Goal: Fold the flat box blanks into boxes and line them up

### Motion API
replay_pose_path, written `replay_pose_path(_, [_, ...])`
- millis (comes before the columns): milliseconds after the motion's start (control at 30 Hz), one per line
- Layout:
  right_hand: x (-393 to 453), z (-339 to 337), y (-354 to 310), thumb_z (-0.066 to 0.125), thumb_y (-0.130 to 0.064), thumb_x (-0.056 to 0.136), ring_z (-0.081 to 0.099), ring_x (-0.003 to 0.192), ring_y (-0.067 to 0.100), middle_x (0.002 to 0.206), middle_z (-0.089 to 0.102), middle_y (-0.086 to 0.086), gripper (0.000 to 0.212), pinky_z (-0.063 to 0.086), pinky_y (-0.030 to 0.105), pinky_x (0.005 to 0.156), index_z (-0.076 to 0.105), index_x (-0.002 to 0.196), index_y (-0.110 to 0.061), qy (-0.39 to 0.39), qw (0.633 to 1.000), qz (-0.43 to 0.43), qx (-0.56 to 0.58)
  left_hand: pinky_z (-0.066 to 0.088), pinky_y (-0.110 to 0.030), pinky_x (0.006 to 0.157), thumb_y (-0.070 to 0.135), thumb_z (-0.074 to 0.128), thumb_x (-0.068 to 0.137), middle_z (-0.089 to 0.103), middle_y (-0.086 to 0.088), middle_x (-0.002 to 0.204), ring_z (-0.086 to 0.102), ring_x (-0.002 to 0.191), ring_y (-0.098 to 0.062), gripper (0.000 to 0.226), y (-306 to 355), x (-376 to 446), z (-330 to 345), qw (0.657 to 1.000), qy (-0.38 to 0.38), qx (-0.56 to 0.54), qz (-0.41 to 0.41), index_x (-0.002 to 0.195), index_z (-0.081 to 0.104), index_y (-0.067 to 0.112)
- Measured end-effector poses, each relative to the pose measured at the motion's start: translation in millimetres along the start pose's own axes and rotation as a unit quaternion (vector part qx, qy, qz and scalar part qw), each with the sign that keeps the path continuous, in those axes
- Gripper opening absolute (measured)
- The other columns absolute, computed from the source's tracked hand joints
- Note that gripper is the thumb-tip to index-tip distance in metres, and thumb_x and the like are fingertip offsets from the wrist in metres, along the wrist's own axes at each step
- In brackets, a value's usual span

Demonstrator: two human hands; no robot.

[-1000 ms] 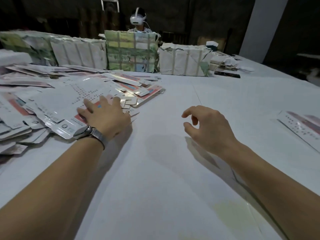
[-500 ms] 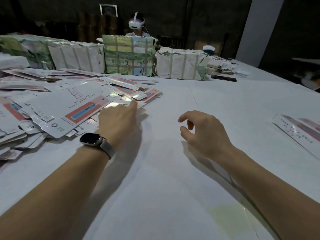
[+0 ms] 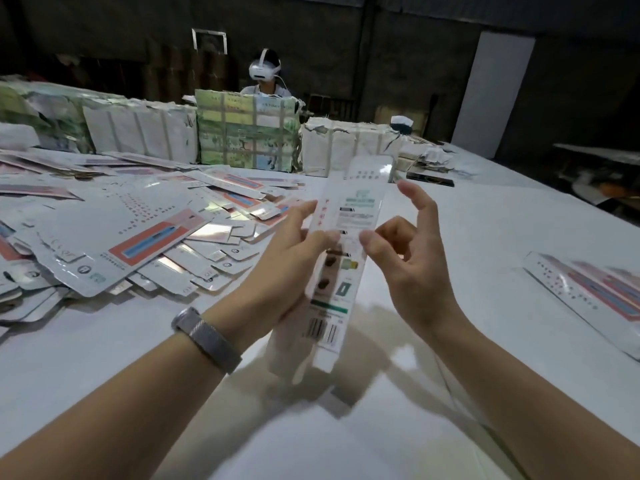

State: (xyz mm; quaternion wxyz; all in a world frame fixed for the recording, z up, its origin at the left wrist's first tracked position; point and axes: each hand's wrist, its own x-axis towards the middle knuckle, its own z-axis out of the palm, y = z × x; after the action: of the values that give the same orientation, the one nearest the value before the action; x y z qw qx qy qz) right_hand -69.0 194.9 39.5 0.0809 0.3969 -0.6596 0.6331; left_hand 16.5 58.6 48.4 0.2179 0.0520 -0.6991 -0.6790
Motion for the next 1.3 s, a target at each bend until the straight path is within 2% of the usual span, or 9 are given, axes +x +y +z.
replay_pose_path(67, [-0.3, -0.7, -0.7, 0.054, -0.029, 0.091, 0.054, 0.067, 0.018, 0.094, 0.062, 0.02, 0.054, 0.046, 0.026, 0.064, 0.031, 0.14, -0.038, -0.018, 0.997, 0.022, 0.067, 0.049, -0.037, 0.096, 0.05, 0.063, 0.091, 0.074, 0.007, 0.116, 0.07, 0.107, -0.011, 0.057, -1.5, 1.8, 3.8, 0.998, -0.057, 0.009, -0.007, 0.14, 0.05, 0.025])
replay_pose_path(167, [0.0, -2.9, 0.1, 0.044, -0.035, 0.095, 0.049, 0.069, 0.024, 0.094, 0.061, 0.012, 0.046, 0.042, 0.027, 0.061, 0.031, 0.139, -0.043, -0.039, 0.994, 0.042, 0.091, 0.049, -0.032, 0.075, 0.087, 0.059, 0.06, 0.066, 0.028, 0.091, 0.065, 0.077, 0.003, 0.066, -3.1, -3.3, 8.6, 0.983, -0.162, 0.067, -0.059, 0.116, 0.058, 0.051])
replay_pose_path(367, [2.8, -2.7, 8.0, 0.069, -0.019, 0.088, 0.053, 0.068, 0.005, 0.078, 0.057, -0.017, 0.034, 0.052, 0.023, 0.061, 0.061, 0.116, -0.037, -0.005, 1.0, -0.01, -0.013, 0.057, -0.03, 0.065, 0.058, 0.046, 0.078, 0.072, -0.009, 0.09, 0.069, 0.075, -0.023, 0.06, -4.9, -4.8, -4.9, 0.953, -0.204, -0.142, -0.175, 0.104, 0.07, 0.011])
replay_pose_path(533, [7.4, -10.4, 8.3, 0.069, -0.044, 0.079, 0.048, 0.079, 0.007, 0.094, 0.049, -0.011, 0.04, 0.054, 0.031, 0.075, 0.061, 0.118, -0.041, 0.035, 0.989, 0.004, -0.141, 0.06, -0.034, 0.066, 0.044, 0.046, 0.086, 0.074, -0.01, 0.09, 0.075, 0.083, -0.029, 0.052, -8.7, -7.5, -6.4, 0.957, -0.191, -0.162, -0.147, 0.126, 0.056, 0.014])
replay_pose_path(700, [10.5, -11.1, 11.5, 0.069, -0.03, 0.091, 0.055, 0.084, 0.016, 0.089, 0.049, -0.006, 0.033, 0.057, 0.046, 0.074, 0.067, 0.123, -0.025, 0.025, 0.987, 0.027, -0.154, 0.061, -0.036, 0.061, 0.039, 0.042, 0.097, 0.069, -0.016, 0.089, 0.071, 0.077, -0.03, 0.036, -7.4, -8.7, -5.0, 0.965, -0.142, -0.104, -0.193, 0.119, 0.057, 0.017])
replay_pose_path(833, [11.7, -14.0, 10.0, 0.072, -0.023, 0.089, 0.047, 0.062, 0.002, 0.067, 0.044, -0.013, 0.015, 0.044, 0.017, 0.059, 0.073, 0.104, -0.018, 0.033, 0.986, 0.009, -0.164, 0.058, -0.03, 0.052, 0.037, 0.04, 0.102, 0.076, -0.006, 0.078, 0.074, 0.064, -0.021, 0.035, -8.9, -9.2, -6.2, 0.965, -0.131, -0.064, -0.216, 0.126, 0.055, 0.017])
replay_pose_path(1000, [15.2, -16.3, 7.6, 0.073, -0.029, 0.088, 0.043, 0.057, 0.008, 0.055, 0.041, -0.015, 0.011, 0.044, 0.033, 0.063, 0.072, 0.1, -0.029, 0.015, 0.99, 0.058, -0.128, 0.061, -0.034, 0.071, 0.064, 0.03, 0.095, 0.076, -0.01, 0.107, 0.076, 0.089, -0.033, 0.061, -7.2, -9.3, -3.3, 0.958, -0.211, -0.065, -0.184, 0.133, 0.054, 0.024])
replay_pose_path(1167, [11.7, -11.0, 0.6, 0.075, -0.032, 0.086, 0.069, 0.081, 0.017, 0.075, 0.073, -0.002, 0.018, 0.058, 0.04, 0.082, 0.077, 0.102, -0.023, 0.01, 0.991, 0.119, -0.066, 0.061, -0.041, 0.08, 0.074, 0.027, 0.085, 0.075, -0.013, 0.111, 0.075, 0.09, -0.034, 0.075, -9.6, -7.6, -1.6, 0.954, -0.226, -0.059, -0.188, 0.134, 0.056, 0.026])
replay_pose_path(1300, [12.6, -12.1, -2.2, 0.075, -0.025, 0.087, 0.062, 0.062, 0.008, 0.071, 0.069, 0.009, 0.007, 0.054, 0.027, 0.06, 0.076, 0.085, -0.019, 0.032, 0.989, 0.138, -0.039, 0.06, -0.039, 0.079, 0.069, 0.028, 0.089, 0.075, -0.014, 0.11, 0.074, 0.085, -0.03, 0.067, -10.3, -8.1, -2.3, 0.955, -0.236, -0.046, -0.175, 0.134, 0.055, 0.027])
